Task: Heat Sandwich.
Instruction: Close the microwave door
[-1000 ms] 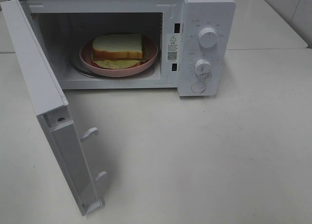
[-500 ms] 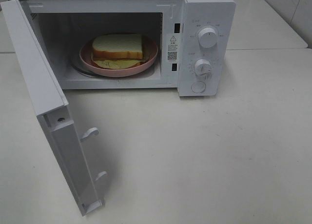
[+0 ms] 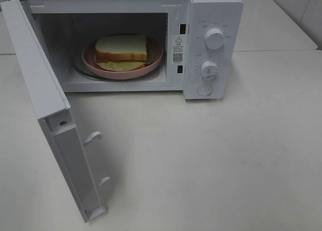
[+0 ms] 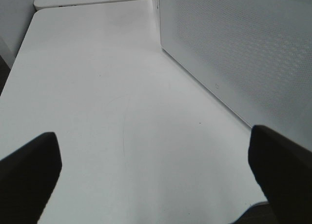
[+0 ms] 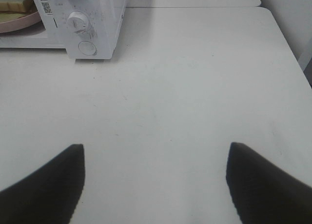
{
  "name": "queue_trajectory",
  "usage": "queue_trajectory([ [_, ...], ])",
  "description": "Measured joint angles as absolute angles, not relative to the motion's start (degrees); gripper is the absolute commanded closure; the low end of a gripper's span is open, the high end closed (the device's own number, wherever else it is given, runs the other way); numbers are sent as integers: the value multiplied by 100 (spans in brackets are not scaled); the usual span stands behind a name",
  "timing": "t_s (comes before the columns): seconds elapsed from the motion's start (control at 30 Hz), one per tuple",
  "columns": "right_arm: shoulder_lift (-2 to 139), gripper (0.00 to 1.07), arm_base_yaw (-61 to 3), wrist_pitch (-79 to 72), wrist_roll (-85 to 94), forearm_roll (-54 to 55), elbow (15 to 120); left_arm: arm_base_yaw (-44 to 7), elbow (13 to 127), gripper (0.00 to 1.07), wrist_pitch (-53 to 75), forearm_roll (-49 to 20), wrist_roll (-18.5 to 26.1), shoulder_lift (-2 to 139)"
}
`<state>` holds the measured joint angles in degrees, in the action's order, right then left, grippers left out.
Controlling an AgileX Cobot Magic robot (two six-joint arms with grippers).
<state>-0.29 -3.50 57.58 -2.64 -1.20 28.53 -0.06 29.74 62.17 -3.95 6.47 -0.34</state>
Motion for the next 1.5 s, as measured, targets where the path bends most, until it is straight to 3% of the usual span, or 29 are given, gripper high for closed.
queue_trajectory([
  [0.93, -29, 31, -350, 5758, -264, -120, 2853, -6, 2974, 7, 6217, -430, 647, -34],
  [1.1, -29, 31, -350, 5758, -264, -120, 2853, -6, 2974, 9, 6217, -705, 647, -34],
  [1.4, -29, 31, -350, 5758, -264, -120, 2853, -6, 3209, 22, 6028, -900, 647, 521],
  [1.5, -29, 31, -350, 5758, -264, -120, 2853, -6, 3209, 37, 5907, -922, 647, 911],
])
